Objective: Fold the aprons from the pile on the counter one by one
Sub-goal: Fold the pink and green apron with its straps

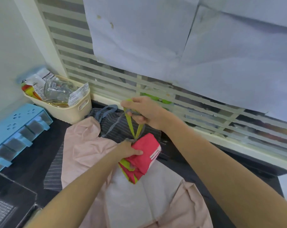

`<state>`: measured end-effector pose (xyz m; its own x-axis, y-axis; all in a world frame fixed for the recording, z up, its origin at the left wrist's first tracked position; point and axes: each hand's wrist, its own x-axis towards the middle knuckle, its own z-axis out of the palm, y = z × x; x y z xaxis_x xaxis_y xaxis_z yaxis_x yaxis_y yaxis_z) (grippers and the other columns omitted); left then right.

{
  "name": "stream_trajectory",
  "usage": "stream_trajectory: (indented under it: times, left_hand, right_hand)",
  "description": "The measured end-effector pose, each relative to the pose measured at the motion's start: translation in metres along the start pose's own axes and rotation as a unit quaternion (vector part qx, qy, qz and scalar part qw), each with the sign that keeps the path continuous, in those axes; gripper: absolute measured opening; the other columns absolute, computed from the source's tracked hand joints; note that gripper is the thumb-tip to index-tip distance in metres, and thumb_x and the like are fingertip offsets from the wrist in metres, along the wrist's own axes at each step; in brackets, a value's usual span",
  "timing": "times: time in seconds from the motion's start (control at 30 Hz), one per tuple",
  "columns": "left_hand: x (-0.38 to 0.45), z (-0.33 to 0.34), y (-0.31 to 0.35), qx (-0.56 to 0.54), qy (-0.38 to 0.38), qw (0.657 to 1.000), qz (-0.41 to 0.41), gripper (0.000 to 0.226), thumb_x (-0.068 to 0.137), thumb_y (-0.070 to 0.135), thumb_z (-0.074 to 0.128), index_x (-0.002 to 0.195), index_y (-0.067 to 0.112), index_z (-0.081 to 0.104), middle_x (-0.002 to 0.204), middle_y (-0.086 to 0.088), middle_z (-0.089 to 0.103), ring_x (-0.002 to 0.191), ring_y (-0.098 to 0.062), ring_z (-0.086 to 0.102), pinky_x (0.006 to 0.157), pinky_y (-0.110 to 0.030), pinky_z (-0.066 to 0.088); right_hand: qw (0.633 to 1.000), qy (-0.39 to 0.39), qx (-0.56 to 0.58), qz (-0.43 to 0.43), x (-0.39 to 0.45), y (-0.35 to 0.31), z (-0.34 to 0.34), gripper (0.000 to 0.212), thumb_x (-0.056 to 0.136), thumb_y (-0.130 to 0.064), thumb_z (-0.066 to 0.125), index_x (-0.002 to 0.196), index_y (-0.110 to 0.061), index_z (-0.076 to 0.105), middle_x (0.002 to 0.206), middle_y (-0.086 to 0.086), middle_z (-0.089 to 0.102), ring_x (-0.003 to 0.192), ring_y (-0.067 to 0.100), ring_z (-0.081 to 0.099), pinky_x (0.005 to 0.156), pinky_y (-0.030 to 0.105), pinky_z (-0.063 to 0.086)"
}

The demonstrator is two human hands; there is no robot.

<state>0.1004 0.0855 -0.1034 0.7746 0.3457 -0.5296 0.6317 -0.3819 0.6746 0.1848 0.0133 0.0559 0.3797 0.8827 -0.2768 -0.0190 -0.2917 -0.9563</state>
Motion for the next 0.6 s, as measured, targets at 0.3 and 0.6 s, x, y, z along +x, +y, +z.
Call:
stream_trajectory:
  times: [0.3,0.6]
  left_hand:
    - [-0.019,-0.054,-0.003,0.247,0.009,0.969,0.012,0.055,0.082,0.037,0.069,0.126,0.009,0.052,0.127,-0.007,0.057,0.117,-0.025,0.052,0.091,-0.030,0.040]
    - [-0.030,-0.014,0.076,0.208,-0.081,0.964,0.144,0.051,0.079,0.036,0.072,0.120,0.012,0.054,0.121,-0.006,0.056,0.107,-0.022,0.056,0.080,-0.024,0.043]
  right_hand:
    - [0.987,0.114,0.108,0.045,-0.017,-0.018,-0.048,0.012,0.091,-0.014,0.059,0.097,-0.003,0.061,0.100,0.014,0.064,0.096,0.025,0.061,0.103,0.042,0.044]
    - [0.946,0.252,0.201,0.045,-0.034,-0.049,-0.074,0.019,0.091,0.005,0.049,0.074,-0.001,0.048,0.064,0.011,0.043,0.030,0.008,0.038,0.031,0.018,0.034]
